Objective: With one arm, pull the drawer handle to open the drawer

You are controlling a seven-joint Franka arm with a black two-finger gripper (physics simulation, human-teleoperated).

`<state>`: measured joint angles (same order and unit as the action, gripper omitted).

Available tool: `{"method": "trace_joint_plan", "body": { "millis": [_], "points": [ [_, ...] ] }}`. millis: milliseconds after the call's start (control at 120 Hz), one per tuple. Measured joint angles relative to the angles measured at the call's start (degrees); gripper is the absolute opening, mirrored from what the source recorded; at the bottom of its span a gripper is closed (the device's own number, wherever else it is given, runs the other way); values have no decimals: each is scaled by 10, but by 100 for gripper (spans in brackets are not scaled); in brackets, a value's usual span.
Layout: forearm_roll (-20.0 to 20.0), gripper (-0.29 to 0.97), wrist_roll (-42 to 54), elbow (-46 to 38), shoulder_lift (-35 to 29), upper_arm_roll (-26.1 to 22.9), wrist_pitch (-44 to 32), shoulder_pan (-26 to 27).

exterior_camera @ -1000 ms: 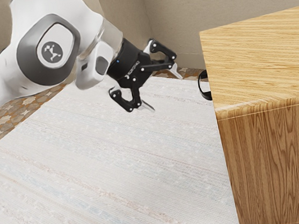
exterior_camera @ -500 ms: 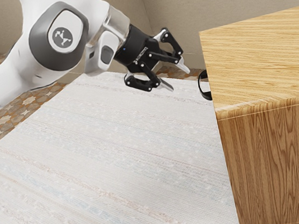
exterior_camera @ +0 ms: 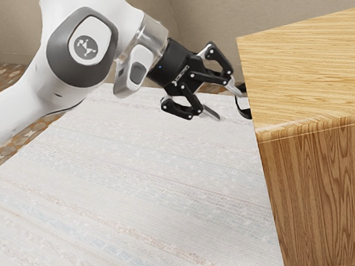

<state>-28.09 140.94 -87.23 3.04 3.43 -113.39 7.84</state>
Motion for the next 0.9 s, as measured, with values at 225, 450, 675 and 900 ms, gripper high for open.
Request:
{"method": "trace_joint_plan", "body": {
  "millis": [225,450,675,900],
  "points": [
    [1,35,9,-5,4,0,2,-13],
    [-2,36,16,-12,9,1,2,-5],
    [-2,26,19,-35,-11,2,2,0],
    [-1,26,22,-53,-38,3,2,-14]
  ]
}}
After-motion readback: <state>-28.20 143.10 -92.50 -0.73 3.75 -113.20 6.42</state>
